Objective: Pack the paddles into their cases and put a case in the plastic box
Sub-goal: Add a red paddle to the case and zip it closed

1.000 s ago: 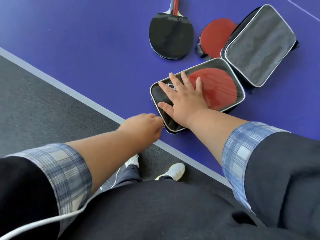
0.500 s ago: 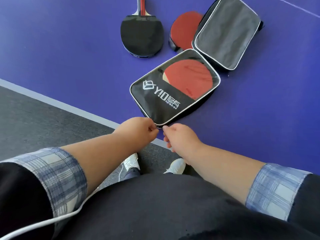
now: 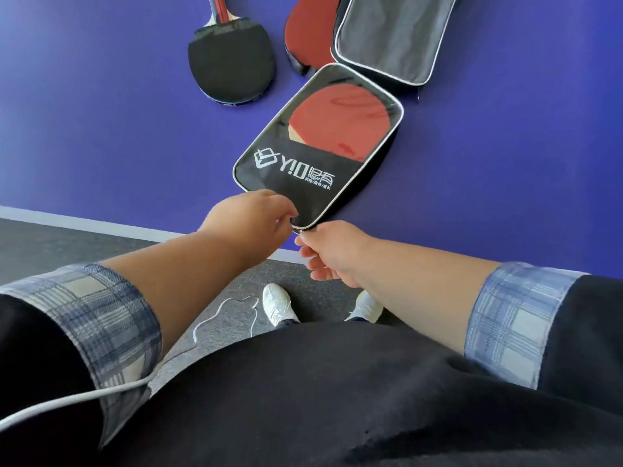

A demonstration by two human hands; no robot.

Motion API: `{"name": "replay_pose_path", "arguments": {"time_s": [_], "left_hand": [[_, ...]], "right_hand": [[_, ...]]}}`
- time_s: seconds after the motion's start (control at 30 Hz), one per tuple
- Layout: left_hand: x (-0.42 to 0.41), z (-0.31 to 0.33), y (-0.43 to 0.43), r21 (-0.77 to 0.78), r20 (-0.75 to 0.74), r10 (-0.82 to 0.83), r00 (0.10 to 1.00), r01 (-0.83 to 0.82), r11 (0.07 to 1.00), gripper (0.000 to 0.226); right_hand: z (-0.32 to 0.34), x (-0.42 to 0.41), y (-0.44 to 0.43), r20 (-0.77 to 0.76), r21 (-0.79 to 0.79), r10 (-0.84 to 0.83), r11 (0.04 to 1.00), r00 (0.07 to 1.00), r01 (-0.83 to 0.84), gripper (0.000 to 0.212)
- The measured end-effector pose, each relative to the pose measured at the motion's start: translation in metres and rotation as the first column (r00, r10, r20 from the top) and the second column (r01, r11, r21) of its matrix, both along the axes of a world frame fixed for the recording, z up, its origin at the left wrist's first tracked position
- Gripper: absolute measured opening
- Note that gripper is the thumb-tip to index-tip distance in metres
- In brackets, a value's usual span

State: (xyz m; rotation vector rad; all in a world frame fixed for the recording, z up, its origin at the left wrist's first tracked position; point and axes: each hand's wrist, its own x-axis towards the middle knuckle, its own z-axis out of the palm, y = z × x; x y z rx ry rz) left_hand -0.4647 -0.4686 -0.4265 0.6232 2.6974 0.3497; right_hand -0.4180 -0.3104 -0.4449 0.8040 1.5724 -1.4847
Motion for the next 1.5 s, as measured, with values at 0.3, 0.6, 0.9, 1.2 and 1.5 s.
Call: {"name": "replay_pose_path", "arguments": {"time_s": [0.3,0.6,0.9,1.2,1.5], "left_hand": [[-0.029,-0.033,0.052,-0.286,-0.021,-0.324,0.946,0.305,0.908,0.070],[-0.027,-0.036,0.044,-0.348,-0.059,-0.396,0.916,0.353,0.868,0.074],[-0.029,-0.026,0.035,-0.367,-0.006,-0.443,0.897,0.410,0.835,0.076],[-0.032,-0.008,0.065,-0.159,-0.114,-0.208,0.971,0.189,0.969,0.076],[-0.024,-0.027,0.134,-0.314,-0.057,-0.294,0.954,0.262,0.912,0.037]], "right_hand": [[-0.007,0.008,0.009,-0.058,0.732,0.883,0.354,0.465,-0.582,0.036],[0.004,-0.021,0.076,-0.064,0.827,0.691,0.441,0.720,-0.349,0.030],[0.012,-0.061,0.126,-0.118,0.887,0.679,0.399,0.725,-0.230,0.026],[-0.004,-0.002,0.111,-0.375,0.816,0.721,0.555,0.582,-0.163,0.017],[-0.019,-0.003,0.144,-0.450,0.834,0.686,0.552,0.572,-0.006,0.015]]}}
